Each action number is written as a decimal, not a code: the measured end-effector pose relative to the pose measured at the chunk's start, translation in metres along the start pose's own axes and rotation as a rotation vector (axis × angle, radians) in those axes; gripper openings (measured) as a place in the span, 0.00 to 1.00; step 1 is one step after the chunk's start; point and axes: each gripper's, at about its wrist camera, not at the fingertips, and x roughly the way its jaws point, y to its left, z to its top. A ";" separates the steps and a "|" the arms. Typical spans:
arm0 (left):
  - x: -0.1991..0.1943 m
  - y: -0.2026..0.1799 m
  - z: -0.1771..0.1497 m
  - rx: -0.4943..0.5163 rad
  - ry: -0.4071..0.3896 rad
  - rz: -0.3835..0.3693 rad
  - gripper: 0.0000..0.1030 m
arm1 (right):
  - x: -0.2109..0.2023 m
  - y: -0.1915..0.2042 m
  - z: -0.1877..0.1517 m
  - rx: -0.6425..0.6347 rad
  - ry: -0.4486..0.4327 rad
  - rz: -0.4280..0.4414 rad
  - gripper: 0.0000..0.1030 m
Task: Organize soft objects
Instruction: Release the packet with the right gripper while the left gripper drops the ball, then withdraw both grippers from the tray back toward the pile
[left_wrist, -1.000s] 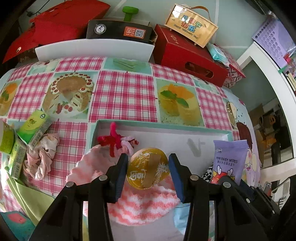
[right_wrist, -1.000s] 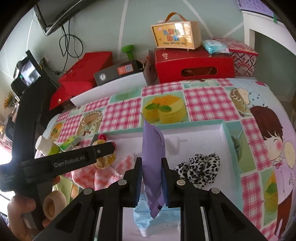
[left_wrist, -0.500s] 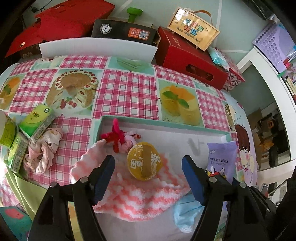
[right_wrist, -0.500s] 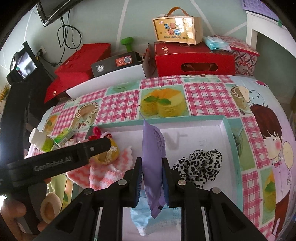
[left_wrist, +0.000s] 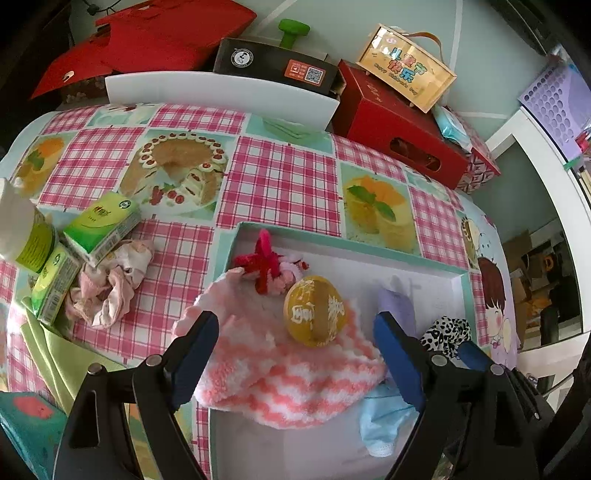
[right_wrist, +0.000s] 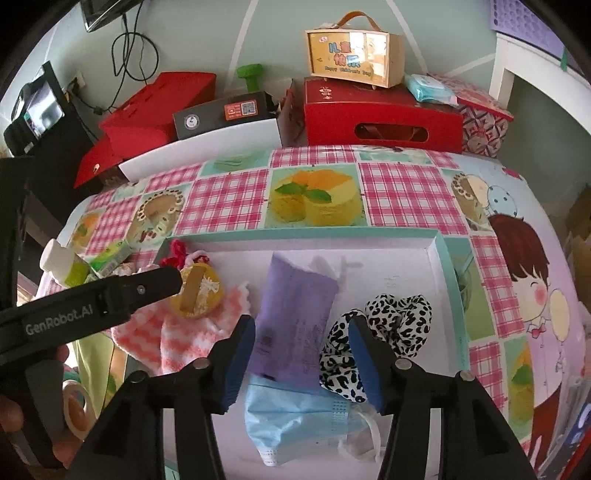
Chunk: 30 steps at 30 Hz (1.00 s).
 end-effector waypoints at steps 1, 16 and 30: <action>-0.001 0.001 0.000 0.000 -0.002 0.002 0.84 | 0.000 0.001 0.000 -0.005 0.000 -0.006 0.62; -0.008 0.018 -0.002 -0.026 -0.034 0.061 0.93 | 0.000 -0.006 0.000 0.019 -0.005 -0.073 1.00; -0.030 0.020 -0.001 -0.037 -0.116 -0.032 0.93 | -0.001 -0.009 0.000 0.044 0.003 -0.071 1.00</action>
